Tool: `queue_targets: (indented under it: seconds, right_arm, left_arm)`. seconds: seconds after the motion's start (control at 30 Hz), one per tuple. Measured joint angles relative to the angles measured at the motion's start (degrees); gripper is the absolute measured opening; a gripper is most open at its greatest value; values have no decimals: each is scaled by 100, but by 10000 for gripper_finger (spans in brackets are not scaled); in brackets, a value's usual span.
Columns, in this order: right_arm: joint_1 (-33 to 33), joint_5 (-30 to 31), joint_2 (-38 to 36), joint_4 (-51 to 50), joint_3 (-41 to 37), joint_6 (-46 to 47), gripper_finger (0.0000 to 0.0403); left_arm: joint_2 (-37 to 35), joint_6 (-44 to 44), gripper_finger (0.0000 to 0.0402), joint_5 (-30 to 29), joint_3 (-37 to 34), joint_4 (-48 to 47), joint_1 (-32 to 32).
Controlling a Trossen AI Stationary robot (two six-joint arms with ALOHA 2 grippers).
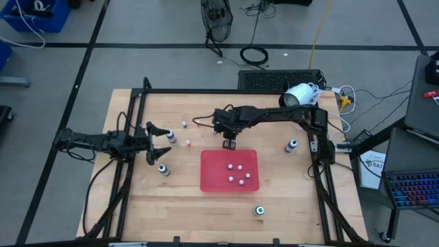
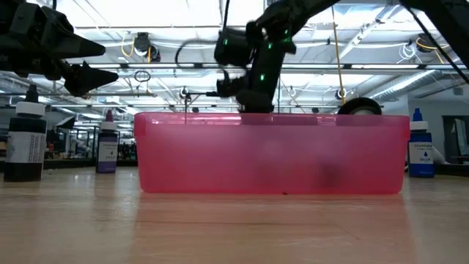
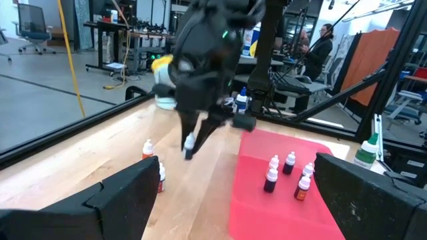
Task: Pick & Place food coloring
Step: Put the small black food coloring bottle into the pink bin
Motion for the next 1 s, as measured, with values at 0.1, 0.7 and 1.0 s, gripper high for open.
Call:
queue_targets:
  seconds: [0.1, 0.7, 1.0]
  right_arm:
    - [205, 8, -297, 10, 0, 44, 49]
    - [1872, 472, -884, -866, -284, 1373, 49]
    - [1902, 452, -884, -266, -1072, 1512, 49]
  left_arm:
    - [0, -2, 392, 0, 0, -2, -1]
    - [0, -1, 392, -1, 0, -3, 0]
    - [0, -1, 392, -1, 0, -3, -2]
